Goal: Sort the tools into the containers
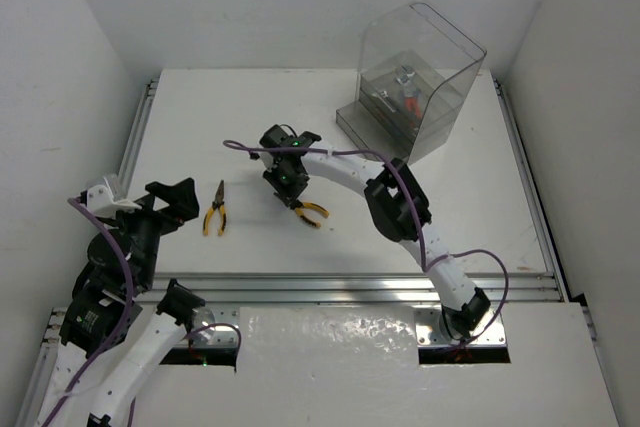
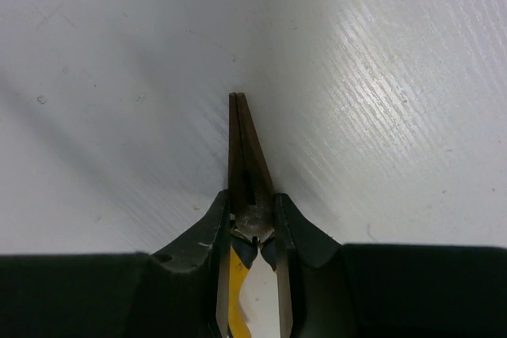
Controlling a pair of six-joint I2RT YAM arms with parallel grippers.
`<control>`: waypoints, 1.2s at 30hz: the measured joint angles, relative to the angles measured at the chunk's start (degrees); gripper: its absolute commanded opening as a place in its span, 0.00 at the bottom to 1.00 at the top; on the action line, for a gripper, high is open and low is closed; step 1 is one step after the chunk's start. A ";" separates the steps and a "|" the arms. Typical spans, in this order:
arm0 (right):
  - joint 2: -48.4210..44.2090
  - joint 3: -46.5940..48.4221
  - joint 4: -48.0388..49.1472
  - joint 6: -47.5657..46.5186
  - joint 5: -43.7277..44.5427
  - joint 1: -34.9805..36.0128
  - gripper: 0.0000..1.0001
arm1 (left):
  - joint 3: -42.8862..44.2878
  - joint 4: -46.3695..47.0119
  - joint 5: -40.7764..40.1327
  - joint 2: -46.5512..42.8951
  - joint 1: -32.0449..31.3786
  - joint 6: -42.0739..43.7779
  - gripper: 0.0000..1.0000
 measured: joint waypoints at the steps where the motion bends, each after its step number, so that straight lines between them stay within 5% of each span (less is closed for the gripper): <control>1: 0.00 0.00 -0.07 -0.07 0.13 0.17 0.30 | 0.00 0.00 0.00 -0.09 0.00 0.00 1.00; 8: 0.00 0.00 -0.96 -2.47 4.92 2.03 0.47 | 0.00 0.00 -0.02 -0.15 0.00 0.00 1.00; 15: 0.35 0.68 -1.44 -3.41 6.49 2.97 0.01 | 0.00 0.00 -0.04 -0.22 0.00 0.00 1.00; 26: -20.76 -23.19 12.59 -5.79 3.37 2.14 0.00 | 0.00 0.00 -0.11 -0.63 0.00 0.00 1.00; 31: -29.22 -21.92 17.16 -10.62 9.29 0.26 0.00 | 0.00 -0.02 -0.28 -0.87 0.00 0.00 1.00; 36: -28.02 -18.18 24.26 -18.67 24.22 -6.34 0.00 | 0.00 -0.02 -0.42 -0.87 0.00 -0.02 1.00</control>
